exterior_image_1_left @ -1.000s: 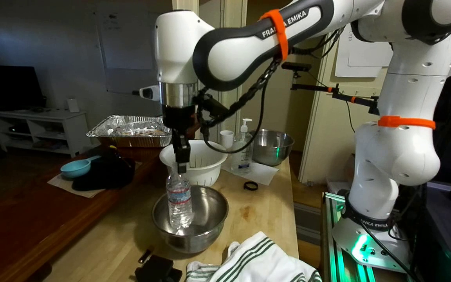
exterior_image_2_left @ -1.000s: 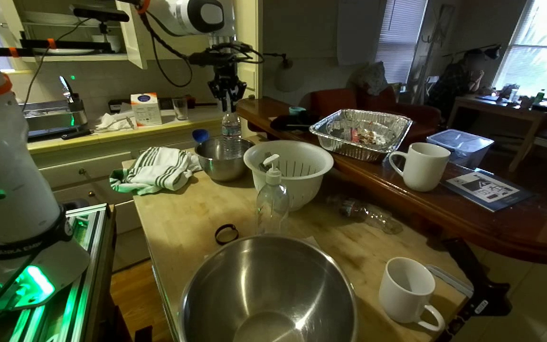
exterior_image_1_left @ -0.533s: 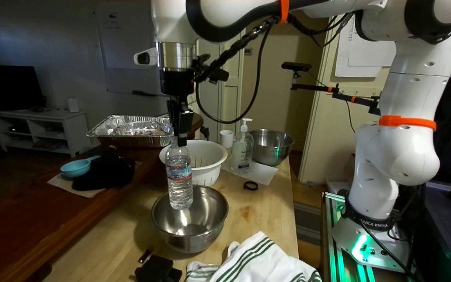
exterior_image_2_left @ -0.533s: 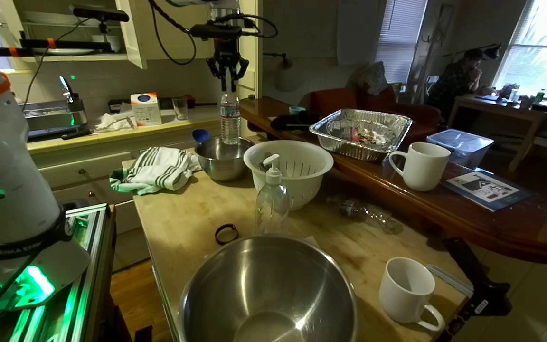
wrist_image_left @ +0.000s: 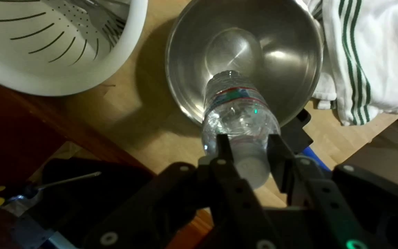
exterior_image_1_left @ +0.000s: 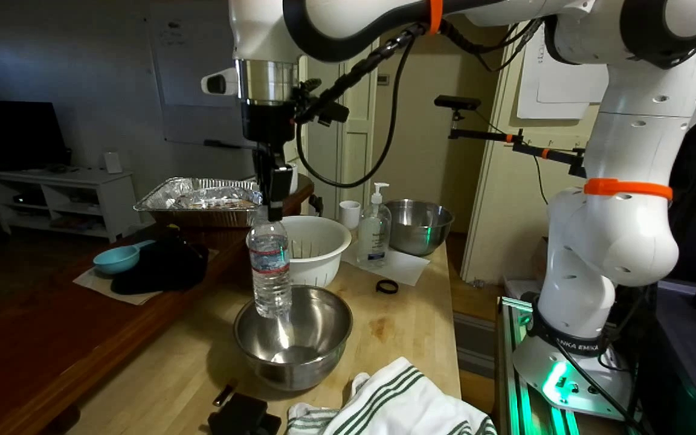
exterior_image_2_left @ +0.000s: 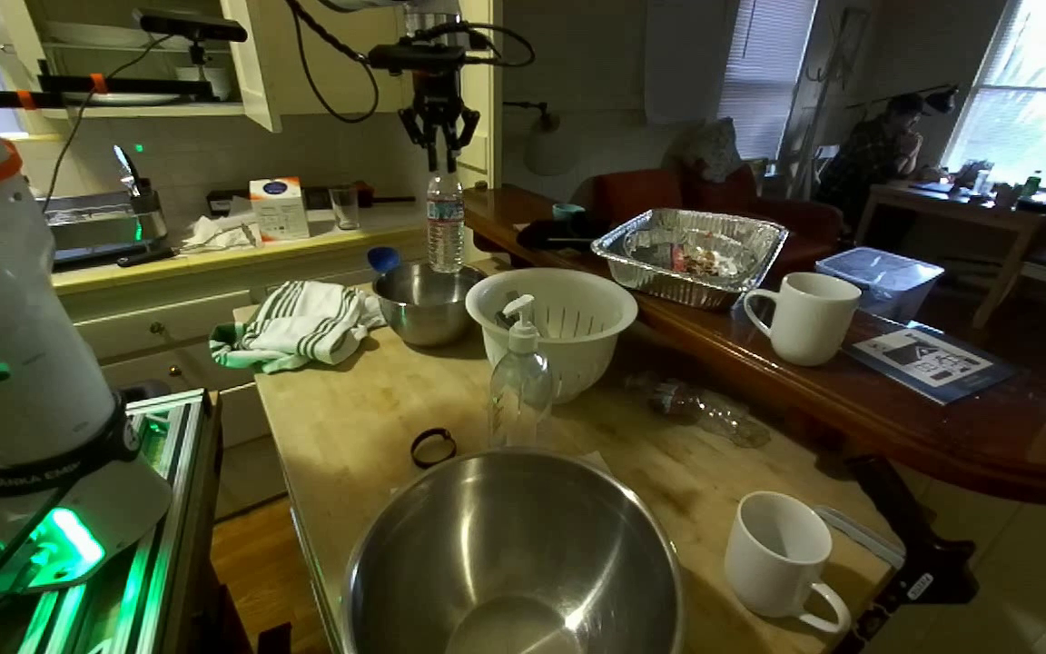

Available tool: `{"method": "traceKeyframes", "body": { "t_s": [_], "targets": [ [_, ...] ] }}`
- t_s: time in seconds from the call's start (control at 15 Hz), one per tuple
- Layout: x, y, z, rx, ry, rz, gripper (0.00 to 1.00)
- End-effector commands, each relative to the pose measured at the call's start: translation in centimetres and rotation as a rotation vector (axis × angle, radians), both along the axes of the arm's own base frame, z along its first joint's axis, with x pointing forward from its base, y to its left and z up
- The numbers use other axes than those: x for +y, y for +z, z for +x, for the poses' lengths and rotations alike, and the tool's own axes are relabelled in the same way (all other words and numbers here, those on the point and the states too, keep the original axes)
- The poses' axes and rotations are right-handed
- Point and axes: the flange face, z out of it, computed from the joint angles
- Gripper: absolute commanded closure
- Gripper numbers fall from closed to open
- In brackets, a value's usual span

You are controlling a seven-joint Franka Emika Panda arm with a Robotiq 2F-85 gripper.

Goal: Put the water bottle on the top part of the table

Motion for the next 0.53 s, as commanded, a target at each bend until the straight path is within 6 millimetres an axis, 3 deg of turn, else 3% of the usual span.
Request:
{"method": "traceKeyframes", "body": {
  "t_s": [0.0,0.2,0.47],
  "targets": [
    [1.6,4.7,2.1,-0.086,0.003,-0.021,0.92],
    [4.0,7.0,4.9,-0.153,0.003,0.01,0.92],
    [6.6,6.9,8.2,-0.162,-0.016,0.044,0.92]
  ]
}}
